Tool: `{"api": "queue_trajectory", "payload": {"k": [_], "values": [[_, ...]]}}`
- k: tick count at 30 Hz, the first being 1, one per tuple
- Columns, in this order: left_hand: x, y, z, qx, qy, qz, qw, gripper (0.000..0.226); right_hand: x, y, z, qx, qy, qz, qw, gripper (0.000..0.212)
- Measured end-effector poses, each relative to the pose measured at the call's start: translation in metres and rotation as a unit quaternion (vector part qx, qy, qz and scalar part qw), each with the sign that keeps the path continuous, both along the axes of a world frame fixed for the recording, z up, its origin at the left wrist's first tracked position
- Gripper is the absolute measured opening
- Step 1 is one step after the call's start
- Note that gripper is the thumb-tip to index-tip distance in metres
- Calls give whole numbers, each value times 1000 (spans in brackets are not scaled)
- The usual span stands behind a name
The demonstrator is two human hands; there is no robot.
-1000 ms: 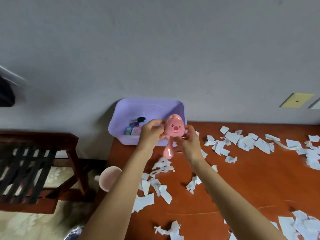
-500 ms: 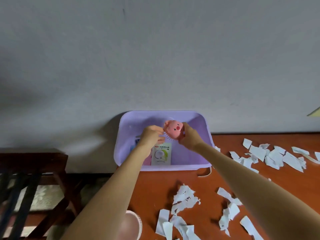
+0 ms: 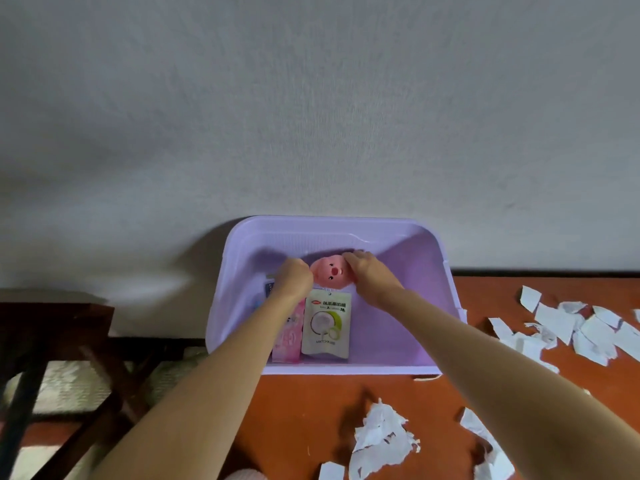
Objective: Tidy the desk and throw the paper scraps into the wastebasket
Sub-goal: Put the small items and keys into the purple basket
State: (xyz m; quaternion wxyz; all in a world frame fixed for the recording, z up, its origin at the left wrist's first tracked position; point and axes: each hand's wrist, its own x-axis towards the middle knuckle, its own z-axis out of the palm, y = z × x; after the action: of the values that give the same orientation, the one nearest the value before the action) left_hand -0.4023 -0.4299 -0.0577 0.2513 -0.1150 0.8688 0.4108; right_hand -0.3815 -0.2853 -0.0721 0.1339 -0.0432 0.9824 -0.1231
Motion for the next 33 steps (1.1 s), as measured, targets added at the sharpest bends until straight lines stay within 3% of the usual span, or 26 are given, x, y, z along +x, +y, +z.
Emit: {"api": "queue_trajectory", "payload": {"k": [4, 10, 13, 16, 20, 27, 33], "values": [[-2, 0, -4, -22, 21, -22, 999, 24, 1, -3, -6, 81, 12, -26, 996, 29], [7, -3, 0, 18, 39, 17, 999, 18, 5, -2, 8, 51, -8, -79, 996, 34], [17, -4, 19, -11, 54, 17, 998, 30, 12, 2, 20, 45, 3, -106, 993, 32], [27, -3, 42, -48, 80, 34, 995, 30, 27, 9, 41, 0, 10, -166, 986, 31], [47, 13, 80, -6, 118, 40, 992, 29, 61, 20, 75, -94, 73, -221, 968, 29], [119, 62, 125, 77, 185, 39, 979, 26, 157, 57, 128, -211, 205, -333, 896, 25], [217, 136, 131, 96, 188, -21, 977, 28, 263, 123, 134, -253, 154, -403, 866, 29]]}}
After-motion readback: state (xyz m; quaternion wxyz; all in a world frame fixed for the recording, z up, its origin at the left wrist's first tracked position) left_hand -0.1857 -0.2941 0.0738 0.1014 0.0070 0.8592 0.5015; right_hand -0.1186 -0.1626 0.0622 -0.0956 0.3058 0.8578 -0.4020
